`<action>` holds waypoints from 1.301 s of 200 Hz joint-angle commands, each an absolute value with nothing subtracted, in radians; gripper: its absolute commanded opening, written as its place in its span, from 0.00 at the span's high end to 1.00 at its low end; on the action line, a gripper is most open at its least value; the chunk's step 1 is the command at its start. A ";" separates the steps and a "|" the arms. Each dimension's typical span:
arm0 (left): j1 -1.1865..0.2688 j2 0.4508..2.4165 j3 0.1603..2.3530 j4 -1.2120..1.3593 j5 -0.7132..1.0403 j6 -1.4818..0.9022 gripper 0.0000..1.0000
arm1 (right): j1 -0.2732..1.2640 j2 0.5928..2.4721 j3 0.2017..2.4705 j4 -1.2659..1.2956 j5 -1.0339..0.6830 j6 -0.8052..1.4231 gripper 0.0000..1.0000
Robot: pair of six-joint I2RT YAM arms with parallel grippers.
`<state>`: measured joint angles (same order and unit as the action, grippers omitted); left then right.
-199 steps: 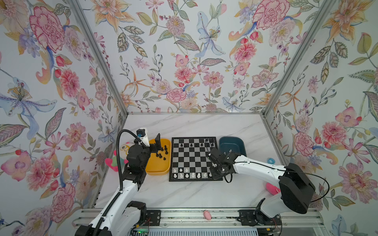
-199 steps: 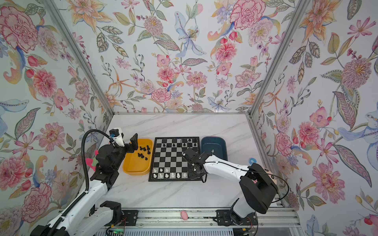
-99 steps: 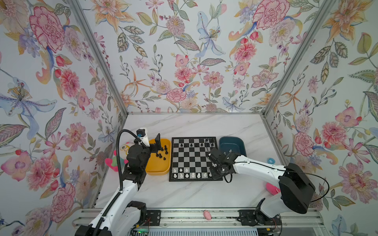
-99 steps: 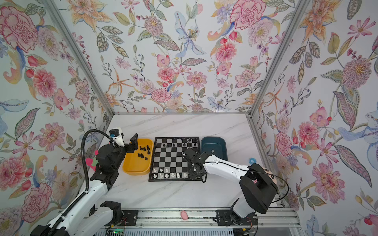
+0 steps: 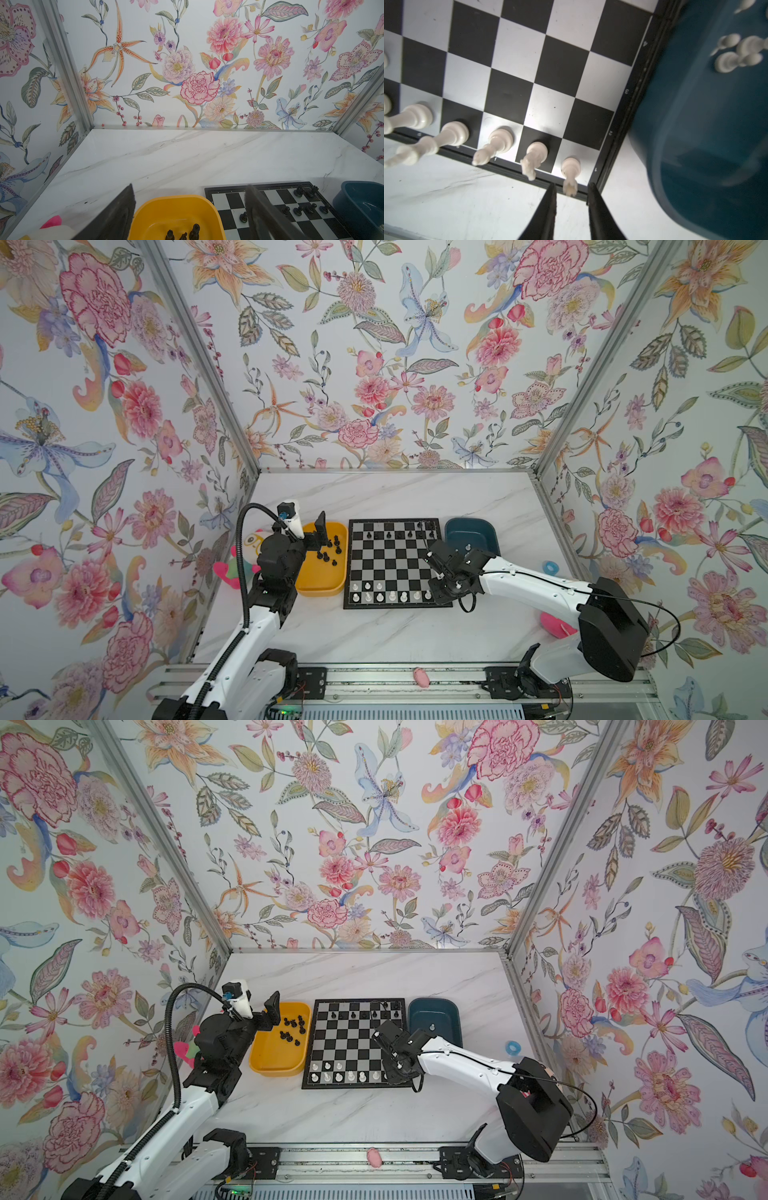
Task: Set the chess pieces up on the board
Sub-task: 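Lower the white piece onto the near row and open the right gripper, then move the right gripper over the teal tray while the left moves over the yellow tray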
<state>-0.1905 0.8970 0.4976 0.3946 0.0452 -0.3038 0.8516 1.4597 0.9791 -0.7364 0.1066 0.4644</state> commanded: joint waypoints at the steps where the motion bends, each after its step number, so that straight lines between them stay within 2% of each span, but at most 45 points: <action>1: -0.202 0.880 0.510 0.370 0.038 -0.298 0.16 | 0.861 1.402 1.062 -0.800 0.148 0.456 0.70; 67: -0.204 0.939 0.654 0.168 -0.053 -0.319 0.17 | 0.777 1.401 1.249 -0.760 0.211 0.290 0.68; 136: -0.208 1.133 0.938 -0.186 -0.137 -0.392 0.18 | 0.487 1.421 1.243 -0.350 -0.109 0.223 0.65; 195: -0.231 1.415 1.175 -0.515 -0.146 -0.414 0.27 | 0.367 1.543 1.265 -0.321 -0.281 0.217 0.67; 225: -0.236 1.517 1.235 -0.599 -0.158 -0.412 0.31 | 0.335 1.568 1.243 -0.289 -0.315 0.234 0.67; 260: -0.235 1.554 1.230 -0.620 -0.167 -0.411 0.32 | 0.330 1.606 1.238 -0.272 -0.345 0.250 0.68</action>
